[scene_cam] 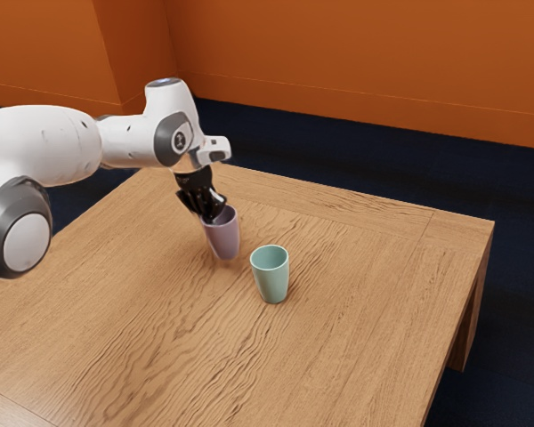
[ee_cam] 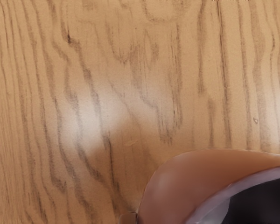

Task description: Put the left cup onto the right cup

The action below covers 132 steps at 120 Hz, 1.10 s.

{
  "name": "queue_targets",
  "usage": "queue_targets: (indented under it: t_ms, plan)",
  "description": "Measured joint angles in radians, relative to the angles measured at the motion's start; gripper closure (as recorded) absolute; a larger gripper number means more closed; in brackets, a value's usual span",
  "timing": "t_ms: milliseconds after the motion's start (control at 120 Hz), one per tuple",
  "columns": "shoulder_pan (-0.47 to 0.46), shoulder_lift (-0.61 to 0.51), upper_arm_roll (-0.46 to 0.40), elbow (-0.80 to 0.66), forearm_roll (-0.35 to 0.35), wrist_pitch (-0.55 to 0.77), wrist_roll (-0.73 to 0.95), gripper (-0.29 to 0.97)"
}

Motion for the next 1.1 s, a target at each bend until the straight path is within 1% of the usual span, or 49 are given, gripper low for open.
queue_targets:
  t_ms: [408,567,750,1100]
  plan:
    - [-0.069,-0.24,0.002,-0.161,0.02,-0.016,-0.005,0.78]
    - [-0.098,-0.31,0.002,-0.189,0.046,-0.03,-0.007,0.78]
    - [-0.136,-0.343,0.002,-0.19,0.067,-0.052,-0.01,0.78]
    - [-0.192,-0.32,-0.011,-0.165,0.07,-0.064,-0.019,0.78]
